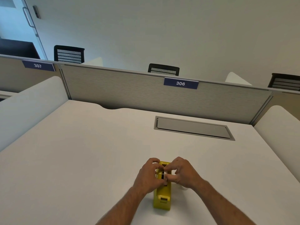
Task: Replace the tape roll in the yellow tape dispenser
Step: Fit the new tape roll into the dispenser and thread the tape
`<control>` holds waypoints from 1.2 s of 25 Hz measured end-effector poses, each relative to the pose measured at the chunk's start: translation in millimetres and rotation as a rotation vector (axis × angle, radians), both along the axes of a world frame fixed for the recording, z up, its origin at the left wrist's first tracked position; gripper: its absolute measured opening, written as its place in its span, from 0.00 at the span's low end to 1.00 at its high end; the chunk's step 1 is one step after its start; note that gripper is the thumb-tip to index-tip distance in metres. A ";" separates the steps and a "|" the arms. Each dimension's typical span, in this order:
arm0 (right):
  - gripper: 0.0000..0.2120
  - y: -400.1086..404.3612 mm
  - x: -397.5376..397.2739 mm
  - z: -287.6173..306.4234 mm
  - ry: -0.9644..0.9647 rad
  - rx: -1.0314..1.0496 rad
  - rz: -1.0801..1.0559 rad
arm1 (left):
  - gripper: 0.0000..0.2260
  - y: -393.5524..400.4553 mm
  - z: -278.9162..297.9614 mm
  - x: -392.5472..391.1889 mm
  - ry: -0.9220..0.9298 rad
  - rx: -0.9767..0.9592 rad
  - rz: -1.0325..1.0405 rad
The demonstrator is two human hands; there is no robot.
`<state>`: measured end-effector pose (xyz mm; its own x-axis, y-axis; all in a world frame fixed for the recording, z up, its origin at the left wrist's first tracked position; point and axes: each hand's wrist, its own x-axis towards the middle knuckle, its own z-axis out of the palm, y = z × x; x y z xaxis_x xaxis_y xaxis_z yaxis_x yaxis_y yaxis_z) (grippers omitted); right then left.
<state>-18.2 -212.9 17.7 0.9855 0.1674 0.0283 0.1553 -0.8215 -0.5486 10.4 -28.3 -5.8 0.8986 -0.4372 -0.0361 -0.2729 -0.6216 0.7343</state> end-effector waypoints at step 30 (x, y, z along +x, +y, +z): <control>0.10 2.8 -1.6 2.8 -0.074 -0.050 0.025 | 0.26 -1.5 -2.5 0.3 0.001 0.028 0.010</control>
